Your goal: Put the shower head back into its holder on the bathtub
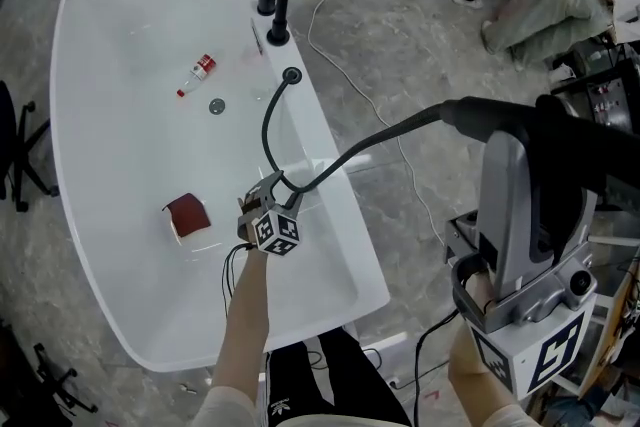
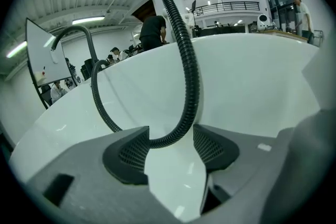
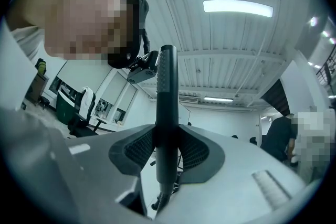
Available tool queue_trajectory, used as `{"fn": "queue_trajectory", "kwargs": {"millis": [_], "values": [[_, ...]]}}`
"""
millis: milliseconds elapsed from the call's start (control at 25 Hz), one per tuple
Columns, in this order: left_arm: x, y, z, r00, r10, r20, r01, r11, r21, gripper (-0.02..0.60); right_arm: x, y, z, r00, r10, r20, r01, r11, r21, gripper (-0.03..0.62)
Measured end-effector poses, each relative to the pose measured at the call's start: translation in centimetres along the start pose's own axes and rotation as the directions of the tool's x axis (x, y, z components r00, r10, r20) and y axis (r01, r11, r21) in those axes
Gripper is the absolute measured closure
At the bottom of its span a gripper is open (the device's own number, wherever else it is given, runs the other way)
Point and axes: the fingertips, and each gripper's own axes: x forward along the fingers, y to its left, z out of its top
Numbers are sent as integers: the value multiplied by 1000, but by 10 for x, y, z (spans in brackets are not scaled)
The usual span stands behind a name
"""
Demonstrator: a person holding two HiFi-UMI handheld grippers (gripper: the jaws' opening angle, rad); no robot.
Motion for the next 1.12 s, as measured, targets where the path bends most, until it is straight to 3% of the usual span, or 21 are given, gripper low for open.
{"fn": "queue_trajectory", "kwargs": {"millis": [40,80,160,360,560,680,840,1000,1120], "values": [[0,1,1,1000,11,3,-11,1000,14,355,-1,2,-1,1000,1,2,-1,1000,5,456],[1,5,4,1000,27,7,-27,999,22,437,-2,4,-1,1000,2,4,-2,1000,4,456],[1,16,14,998,59,23,-60,998,17,511,-2,6,-1,1000,-1,2,1,1000,-11,456],[-15,50,59,989,107,102,-107,994,-8,522,-2,5,-5,999,-20,-29,20,1000,6,456],[-44,104,121,970,154,190,-160,987,19,522,10,-7,35,999,-48,8,48,999,4,456],[-62,145,166,945,211,248,-221,975,9,520,10,-19,70,995,-70,65,69,997,19,456],[-91,188,234,895,273,352,-281,959,-31,522,7,-24,112,988,-81,132,80,997,18,456],[-108,206,292,853,263,451,-284,959,-22,522,7,-25,128,984,-88,156,87,996,11,456],[-122,204,334,818,244,521,-252,966,-57,522,5,-31,136,982,-101,161,98,995,26,456]]}}
